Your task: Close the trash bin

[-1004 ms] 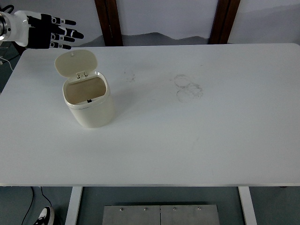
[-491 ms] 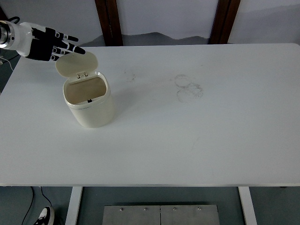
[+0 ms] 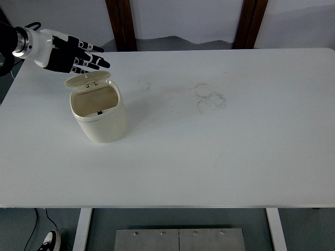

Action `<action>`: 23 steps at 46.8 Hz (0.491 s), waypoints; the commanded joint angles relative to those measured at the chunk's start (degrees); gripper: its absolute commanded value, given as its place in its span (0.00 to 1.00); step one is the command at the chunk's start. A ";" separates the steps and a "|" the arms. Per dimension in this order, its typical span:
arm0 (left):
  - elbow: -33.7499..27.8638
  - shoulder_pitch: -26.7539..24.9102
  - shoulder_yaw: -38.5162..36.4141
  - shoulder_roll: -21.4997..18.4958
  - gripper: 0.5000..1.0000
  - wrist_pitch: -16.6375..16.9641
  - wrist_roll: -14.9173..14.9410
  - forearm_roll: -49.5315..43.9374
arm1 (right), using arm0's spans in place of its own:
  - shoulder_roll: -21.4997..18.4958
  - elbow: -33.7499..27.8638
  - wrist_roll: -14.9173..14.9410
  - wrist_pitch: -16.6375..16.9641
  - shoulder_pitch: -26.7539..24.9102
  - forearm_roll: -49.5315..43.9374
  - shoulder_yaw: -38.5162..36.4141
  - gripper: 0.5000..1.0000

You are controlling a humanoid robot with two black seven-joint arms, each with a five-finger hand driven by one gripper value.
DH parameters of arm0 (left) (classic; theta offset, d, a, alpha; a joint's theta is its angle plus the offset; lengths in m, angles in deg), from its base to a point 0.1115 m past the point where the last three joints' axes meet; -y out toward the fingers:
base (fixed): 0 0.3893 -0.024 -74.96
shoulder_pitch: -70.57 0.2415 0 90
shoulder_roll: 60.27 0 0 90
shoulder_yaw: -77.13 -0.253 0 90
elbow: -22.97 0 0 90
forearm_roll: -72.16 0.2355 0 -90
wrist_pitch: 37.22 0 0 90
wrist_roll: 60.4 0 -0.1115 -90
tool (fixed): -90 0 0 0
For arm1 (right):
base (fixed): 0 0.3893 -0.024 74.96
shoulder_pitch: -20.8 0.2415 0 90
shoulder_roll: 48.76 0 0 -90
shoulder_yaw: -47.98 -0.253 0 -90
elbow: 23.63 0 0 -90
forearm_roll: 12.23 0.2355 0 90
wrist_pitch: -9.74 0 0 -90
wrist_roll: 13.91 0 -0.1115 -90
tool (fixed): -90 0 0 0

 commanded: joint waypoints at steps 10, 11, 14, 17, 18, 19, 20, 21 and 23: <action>-0.08 1.09 -3.14 -0.44 1.00 0.00 0.25 0.00 | 0.00 -0.01 -0.18 0.09 0.13 -0.44 0.09 0.99; -0.08 1.09 -3.14 -0.53 1.00 0.00 0.25 0.00 | 0.00 -0.01 -0.18 0.00 0.30 -0.44 0.09 0.99; -0.08 1.18 -3.14 -0.62 1.00 0.00 0.25 0.00 | 0.00 -0.01 -0.36 0.00 0.48 -0.53 0.17 0.99; -0.08 1.18 -3.14 -0.62 1.00 0.00 0.25 0.00 | 0.00 -0.01 -0.36 0.00 0.48 -0.53 0.17 0.99; -0.08 1.18 -3.14 -0.62 1.00 0.00 0.25 -0.08 | 0.00 -0.01 -0.36 0.00 0.57 -0.53 0.17 0.99; -0.08 1.18 -3.14 -0.62 1.00 0.00 0.25 -0.08 | 0.00 -0.01 -0.36 0.00 0.57 -0.53 0.17 0.99; -0.08 1.18 -3.14 -0.53 1.00 0.00 0.25 -0.08 | 0.00 -0.01 -0.36 0.09 0.48 -0.53 0.17 0.99; -0.08 1.36 -3.14 -0.53 1.00 0.00 0.25 -0.08 | 0.00 -0.01 -0.36 0.00 0.48 -0.53 0.17 0.99; -0.08 1.36 -3.14 -0.44 1.00 0.00 0.25 -0.08 | 0.00 -0.01 -0.36 0.00 0.57 -0.44 0.17 0.99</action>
